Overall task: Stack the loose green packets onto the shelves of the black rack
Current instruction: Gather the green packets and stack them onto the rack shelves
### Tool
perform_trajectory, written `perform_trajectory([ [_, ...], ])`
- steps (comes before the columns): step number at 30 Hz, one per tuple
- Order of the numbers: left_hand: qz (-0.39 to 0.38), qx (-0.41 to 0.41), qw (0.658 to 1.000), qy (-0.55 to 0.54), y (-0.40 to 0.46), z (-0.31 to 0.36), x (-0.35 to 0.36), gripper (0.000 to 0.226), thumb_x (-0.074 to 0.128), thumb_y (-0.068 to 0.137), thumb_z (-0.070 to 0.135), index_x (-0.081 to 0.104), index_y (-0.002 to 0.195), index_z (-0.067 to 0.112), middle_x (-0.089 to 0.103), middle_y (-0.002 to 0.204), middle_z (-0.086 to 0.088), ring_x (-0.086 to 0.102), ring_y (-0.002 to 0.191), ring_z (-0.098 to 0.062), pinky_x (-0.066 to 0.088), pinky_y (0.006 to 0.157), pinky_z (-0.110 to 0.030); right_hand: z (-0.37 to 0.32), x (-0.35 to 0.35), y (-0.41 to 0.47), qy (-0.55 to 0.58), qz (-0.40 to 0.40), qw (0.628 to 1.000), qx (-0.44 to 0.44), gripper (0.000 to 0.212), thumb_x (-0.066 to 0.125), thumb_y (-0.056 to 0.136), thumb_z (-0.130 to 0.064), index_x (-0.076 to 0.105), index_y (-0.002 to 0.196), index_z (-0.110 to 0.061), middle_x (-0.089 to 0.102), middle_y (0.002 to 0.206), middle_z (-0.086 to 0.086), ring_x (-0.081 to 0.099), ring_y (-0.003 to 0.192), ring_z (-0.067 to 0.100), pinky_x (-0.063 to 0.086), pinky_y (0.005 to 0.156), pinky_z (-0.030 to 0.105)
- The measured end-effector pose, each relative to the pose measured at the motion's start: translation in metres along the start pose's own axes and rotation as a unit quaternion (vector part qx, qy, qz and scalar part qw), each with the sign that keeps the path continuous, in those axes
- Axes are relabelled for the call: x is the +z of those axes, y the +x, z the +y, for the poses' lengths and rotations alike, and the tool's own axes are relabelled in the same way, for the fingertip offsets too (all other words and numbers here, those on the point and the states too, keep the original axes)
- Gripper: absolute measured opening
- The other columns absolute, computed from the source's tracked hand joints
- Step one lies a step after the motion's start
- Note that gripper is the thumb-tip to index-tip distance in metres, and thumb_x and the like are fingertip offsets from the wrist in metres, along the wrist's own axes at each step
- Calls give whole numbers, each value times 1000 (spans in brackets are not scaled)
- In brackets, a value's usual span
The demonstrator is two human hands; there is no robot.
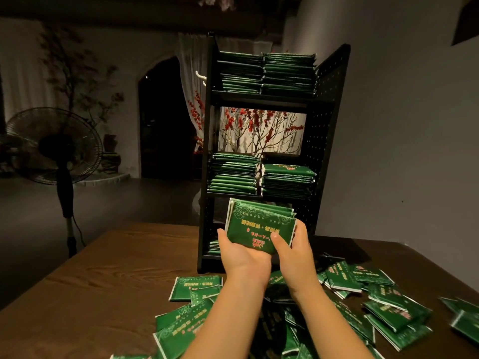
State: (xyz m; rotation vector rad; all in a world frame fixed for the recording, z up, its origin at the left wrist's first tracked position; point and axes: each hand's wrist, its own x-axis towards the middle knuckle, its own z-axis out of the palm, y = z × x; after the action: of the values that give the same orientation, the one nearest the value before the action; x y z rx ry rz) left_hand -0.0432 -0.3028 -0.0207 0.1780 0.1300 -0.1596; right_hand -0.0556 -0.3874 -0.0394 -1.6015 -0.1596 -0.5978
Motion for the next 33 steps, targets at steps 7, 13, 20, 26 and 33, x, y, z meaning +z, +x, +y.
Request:
perform_trajectory([
  [7, -66, 23, 981, 182, -1, -8, 7, 46, 39, 101, 48, 57, 122, 11, 66, 117, -13, 62, 104, -25, 43, 102, -45, -4, -15, 14, -12, 34, 999, 7, 6, 53, 99, -19, 48, 101, -22, 62, 105, -2, 60, 95, 8, 45, 72, 23],
  [13, -37, 76, 882, 464, 15, -5, 14, 18, 55, 98, 25, 60, 105, 8, 66, 90, -8, 58, 69, -15, 44, 61, -26, -22, -31, 46, -26, 31, 999, 12, 6, 52, 100, -23, 47, 98, -25, 61, 108, 0, 60, 101, 18, 50, 87, 39],
  [20, -62, 78, 913, 395, 32, -7, 68, 11, 53, 102, 18, 51, 100, 7, 48, 69, -2, 55, 55, -11, 44, 45, -18, -56, -48, 95, -54, -33, 996, 57, 7, 41, 98, -18, 47, 97, -21, 58, 94, 7, 54, 69, 16, 43, 55, 30],
  [26, -54, 51, 912, 402, 47, -1, 113, 21, 54, 101, 24, 59, 90, 7, 54, 64, 0, 53, 52, -9, 45, 46, -17, -80, -54, 133, 61, -41, 984, 161, 14, 51, 100, -21, 58, 95, -10, 48, 67, 2, 36, 46, 7, 28, 39, 19],
  [33, -33, 28, 879, 475, 60, 5, 133, 31, 49, 102, 36, 56, 115, 9, 58, 77, -4, 52, 59, -14, 41, 50, -21, -79, -51, 162, 108, 41, 971, 209, 21, 61, 96, -24, 61, 95, -3, 58, 74, 7, 40, 47, 8, 31, 36, 18],
])
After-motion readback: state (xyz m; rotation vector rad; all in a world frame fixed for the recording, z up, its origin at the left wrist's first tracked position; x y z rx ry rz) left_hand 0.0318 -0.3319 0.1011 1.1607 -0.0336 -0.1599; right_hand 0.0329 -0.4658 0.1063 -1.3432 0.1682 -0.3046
